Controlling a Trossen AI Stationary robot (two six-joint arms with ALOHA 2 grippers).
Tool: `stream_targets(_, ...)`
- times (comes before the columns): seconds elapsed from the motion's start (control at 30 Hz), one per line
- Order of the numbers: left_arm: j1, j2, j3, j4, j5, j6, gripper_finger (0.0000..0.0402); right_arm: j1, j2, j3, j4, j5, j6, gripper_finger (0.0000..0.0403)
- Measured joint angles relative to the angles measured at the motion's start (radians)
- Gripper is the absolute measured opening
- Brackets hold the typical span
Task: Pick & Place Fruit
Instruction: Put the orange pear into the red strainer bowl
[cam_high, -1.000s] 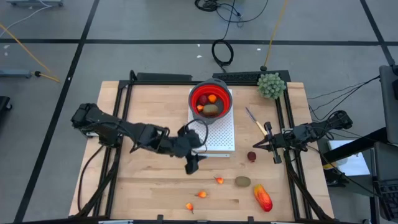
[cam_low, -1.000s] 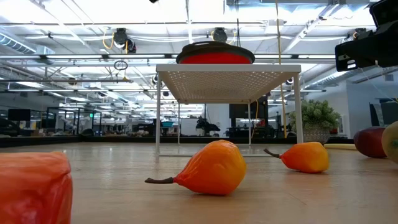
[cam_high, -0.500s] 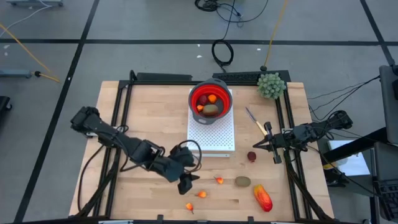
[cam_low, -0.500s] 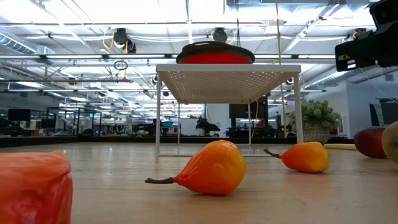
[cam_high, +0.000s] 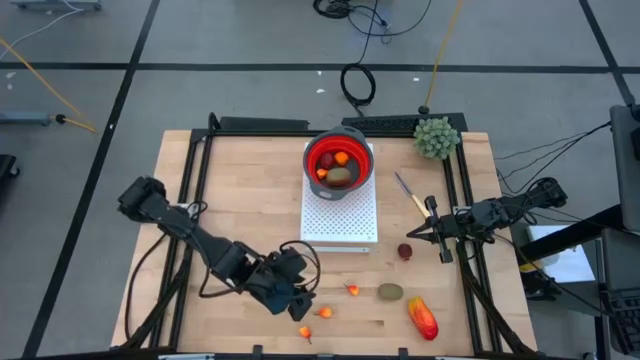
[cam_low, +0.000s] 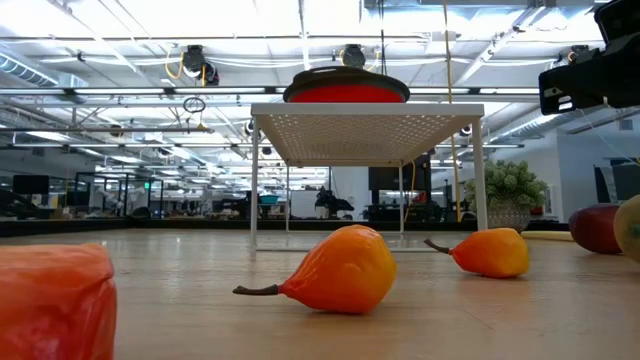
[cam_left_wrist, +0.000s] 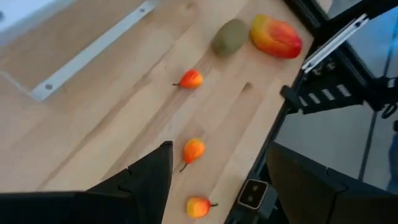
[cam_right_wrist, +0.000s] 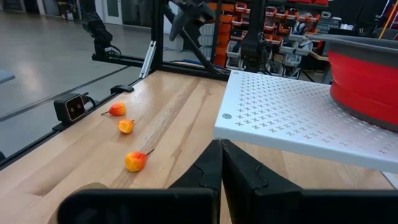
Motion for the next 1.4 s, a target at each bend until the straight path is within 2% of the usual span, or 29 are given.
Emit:
stream_targets(0.53, -0.042, 0.088, 0.000, 0.007, 0.045, -0.194, 0.0255, 0.000, 0.001, 0.000, 0.002, 0.000, -0.001, 0.0000)
stream_targets(0.87, -0.074, 0.155, 0.000, 0.030, 0.065, -0.372, 0.0255, 0.000, 0.010, 0.000, 0.002, 0.000, -0.003, 0.0000)
stream_targets(1.13, -0.088, 0.223, 0.000, 0.033, 0.166, -0.514, 0.0255, 0.000, 0.010, 0.000, 0.002, 0.000, -0.003, 0.0000)
stream_targets(1.27, -0.078, 0.241, 0.000, 0.035, 0.226, -0.514, 0.0255, 0.000, 0.009, 0.000, 0.002, 0.000, -0.001, 0.0000)
stream_targets(1.4, -0.073, 0.245, 0.000, 0.024, 0.248, -0.421, 0.0255, 0.000, 0.010, 0.000, 0.002, 0.000, -0.001, 0.0000)
